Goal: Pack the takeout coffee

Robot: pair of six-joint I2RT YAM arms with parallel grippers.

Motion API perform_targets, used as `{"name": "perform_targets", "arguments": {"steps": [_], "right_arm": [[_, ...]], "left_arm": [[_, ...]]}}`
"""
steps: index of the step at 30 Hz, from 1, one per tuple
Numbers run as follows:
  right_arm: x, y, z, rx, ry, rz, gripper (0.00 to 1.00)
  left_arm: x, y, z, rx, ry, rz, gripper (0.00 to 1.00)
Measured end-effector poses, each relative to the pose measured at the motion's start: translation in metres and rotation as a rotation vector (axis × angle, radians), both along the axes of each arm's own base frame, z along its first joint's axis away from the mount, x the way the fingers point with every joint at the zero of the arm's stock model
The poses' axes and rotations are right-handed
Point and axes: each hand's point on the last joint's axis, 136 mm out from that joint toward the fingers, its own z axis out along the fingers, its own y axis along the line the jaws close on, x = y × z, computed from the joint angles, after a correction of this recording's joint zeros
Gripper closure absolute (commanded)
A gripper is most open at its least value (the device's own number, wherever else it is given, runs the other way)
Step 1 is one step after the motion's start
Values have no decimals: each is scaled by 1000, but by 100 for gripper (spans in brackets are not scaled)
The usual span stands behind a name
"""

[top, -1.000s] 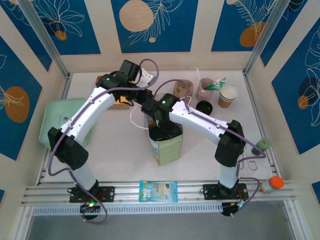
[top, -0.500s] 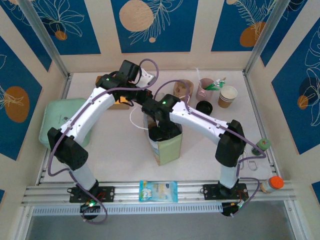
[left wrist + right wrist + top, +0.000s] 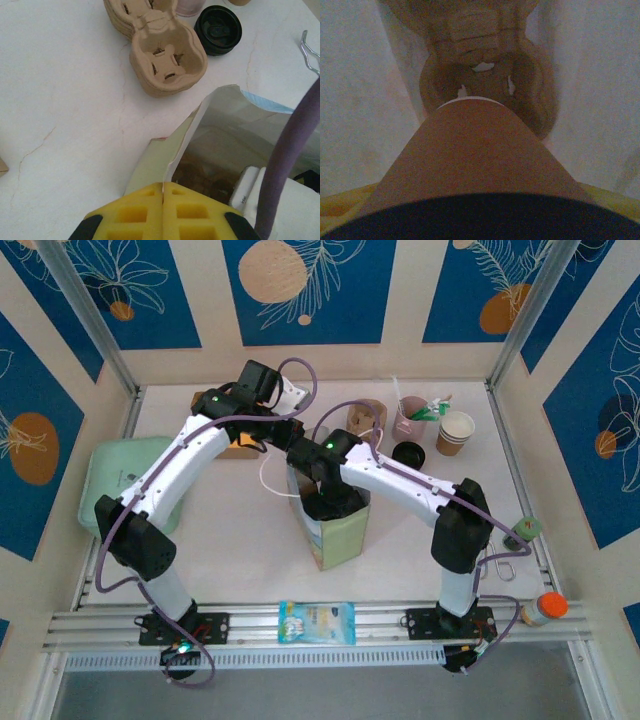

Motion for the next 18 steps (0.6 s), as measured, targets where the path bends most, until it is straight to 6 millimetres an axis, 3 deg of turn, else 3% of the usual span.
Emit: {"name": "perform_targets", "arguments": {"steps": [18], "right_arm": [[-1,-9,-11,-38,7,-7,47]], "left_arm": [[-1,1,0,3,3,0,100]]}}
